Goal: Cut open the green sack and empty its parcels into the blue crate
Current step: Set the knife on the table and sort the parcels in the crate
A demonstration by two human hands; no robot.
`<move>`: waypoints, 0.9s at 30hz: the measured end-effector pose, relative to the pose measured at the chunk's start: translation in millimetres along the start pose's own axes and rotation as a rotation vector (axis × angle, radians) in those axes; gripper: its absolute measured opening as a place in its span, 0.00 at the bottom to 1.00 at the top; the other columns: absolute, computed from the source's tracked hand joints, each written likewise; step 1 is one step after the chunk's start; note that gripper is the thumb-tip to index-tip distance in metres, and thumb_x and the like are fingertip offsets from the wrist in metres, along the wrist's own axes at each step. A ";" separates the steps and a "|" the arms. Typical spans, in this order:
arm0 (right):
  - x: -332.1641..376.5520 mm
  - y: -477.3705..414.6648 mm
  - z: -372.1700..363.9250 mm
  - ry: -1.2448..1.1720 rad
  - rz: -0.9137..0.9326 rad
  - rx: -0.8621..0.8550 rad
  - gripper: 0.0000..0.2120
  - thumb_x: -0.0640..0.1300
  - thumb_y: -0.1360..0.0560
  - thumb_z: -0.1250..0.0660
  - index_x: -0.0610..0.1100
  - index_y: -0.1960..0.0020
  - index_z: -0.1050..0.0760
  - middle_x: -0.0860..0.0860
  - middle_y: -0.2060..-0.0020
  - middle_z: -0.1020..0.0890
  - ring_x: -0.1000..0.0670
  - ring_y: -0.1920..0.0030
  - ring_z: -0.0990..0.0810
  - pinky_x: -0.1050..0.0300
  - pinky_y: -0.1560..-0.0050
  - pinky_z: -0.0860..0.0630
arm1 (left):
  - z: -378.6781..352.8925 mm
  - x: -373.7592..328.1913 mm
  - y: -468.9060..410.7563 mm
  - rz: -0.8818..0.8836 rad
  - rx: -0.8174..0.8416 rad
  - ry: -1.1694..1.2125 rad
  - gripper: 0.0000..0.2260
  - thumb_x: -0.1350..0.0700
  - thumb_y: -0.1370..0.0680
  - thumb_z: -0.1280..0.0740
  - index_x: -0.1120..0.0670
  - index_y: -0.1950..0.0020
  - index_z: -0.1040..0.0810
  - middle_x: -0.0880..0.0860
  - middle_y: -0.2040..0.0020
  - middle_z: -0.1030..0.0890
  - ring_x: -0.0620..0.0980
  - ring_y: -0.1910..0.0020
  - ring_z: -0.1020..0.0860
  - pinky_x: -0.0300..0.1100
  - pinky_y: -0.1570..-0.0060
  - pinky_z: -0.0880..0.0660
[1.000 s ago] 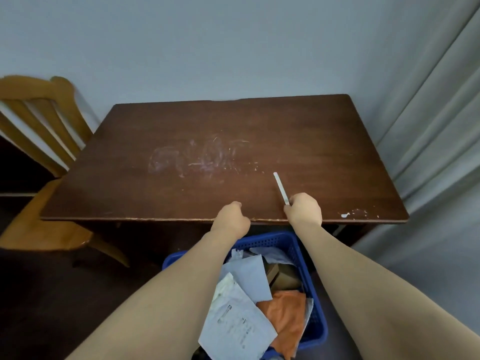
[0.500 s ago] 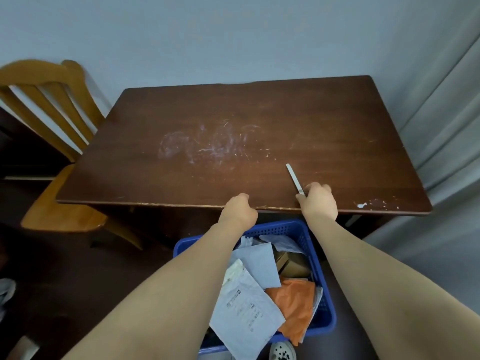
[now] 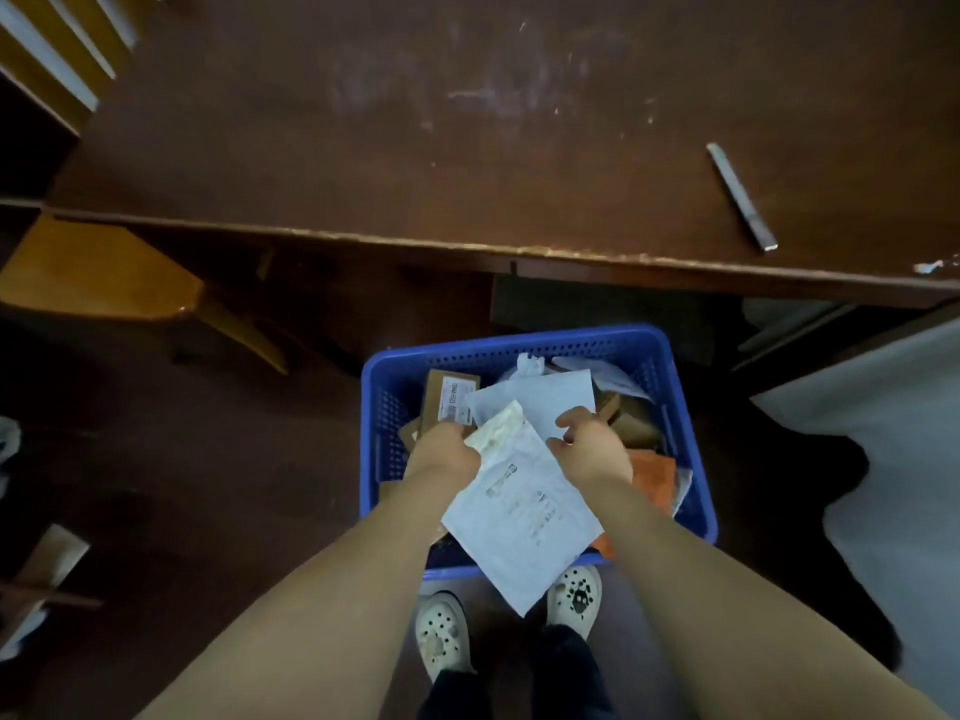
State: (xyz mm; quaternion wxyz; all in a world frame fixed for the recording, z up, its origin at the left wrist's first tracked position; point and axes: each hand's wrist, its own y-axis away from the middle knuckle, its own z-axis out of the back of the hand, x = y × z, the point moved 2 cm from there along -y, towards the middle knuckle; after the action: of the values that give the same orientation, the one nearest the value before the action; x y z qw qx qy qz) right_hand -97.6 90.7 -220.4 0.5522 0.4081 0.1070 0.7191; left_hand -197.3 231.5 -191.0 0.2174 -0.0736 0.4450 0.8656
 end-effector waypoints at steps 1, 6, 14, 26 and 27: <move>-6.2 -6.3 -15.7 0.019 -0.019 0.041 0.18 0.45 0.24 0.36 0.44 0.35 0.31 0.43 0.39 0.25 0.42 0.45 0.22 0.50 0.48 0.24 | -9.6 15.6 -10.7 0.030 0.015 -0.010 0.20 0.61 0.23 0.40 0.58 0.31 0.31 0.59 0.34 0.26 0.59 0.36 0.27 0.46 0.41 0.28; -37.9 -43.8 -74.2 0.113 -0.118 0.174 0.31 0.46 0.27 0.31 0.40 0.29 0.40 0.41 0.35 0.28 0.41 0.41 0.23 0.52 0.45 0.26 | -52.0 74.9 -61.3 0.138 0.019 -0.109 0.32 0.54 0.26 0.32 0.56 0.25 0.42 0.60 0.27 0.37 0.61 0.28 0.38 0.50 0.31 0.36; -73.6 -100.6 -136.3 0.042 -0.208 0.180 0.37 0.39 0.30 0.29 0.46 0.30 0.48 0.41 0.43 0.28 0.47 0.68 0.19 0.54 0.70 0.22 | -101.0 119.3 -120.5 0.178 -0.065 -0.049 0.38 0.52 0.26 0.31 0.54 0.23 0.50 0.60 0.27 0.36 0.60 0.28 0.39 0.53 0.31 0.35; -26.1 -79.8 -140.8 0.229 0.238 -0.192 0.25 0.56 0.25 0.39 0.52 0.29 0.34 0.44 0.32 0.33 0.39 0.31 0.37 0.41 0.31 0.39 | -73.6 165.4 -129.8 0.478 -0.223 0.589 0.15 0.55 0.22 0.37 0.63 0.41 0.26 0.63 0.44 0.20 0.64 0.49 0.19 0.53 0.49 0.21; -23.5 -74.4 -144.6 0.319 0.258 -0.107 0.28 0.61 0.26 0.40 0.56 0.27 0.39 0.46 0.28 0.38 0.39 0.27 0.43 0.37 0.28 0.47 | -71.2 167.9 -129.9 0.517 -0.234 0.654 0.15 0.55 0.22 0.38 0.64 0.40 0.27 0.62 0.45 0.20 0.64 0.51 0.18 0.54 0.50 0.20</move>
State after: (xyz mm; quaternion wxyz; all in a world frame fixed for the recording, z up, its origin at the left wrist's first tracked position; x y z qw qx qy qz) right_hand -145.7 140.3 -369.5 0.4524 0.2695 0.1019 0.8440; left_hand -294.7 292.7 -383.1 -0.1688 -0.2544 0.3931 0.8673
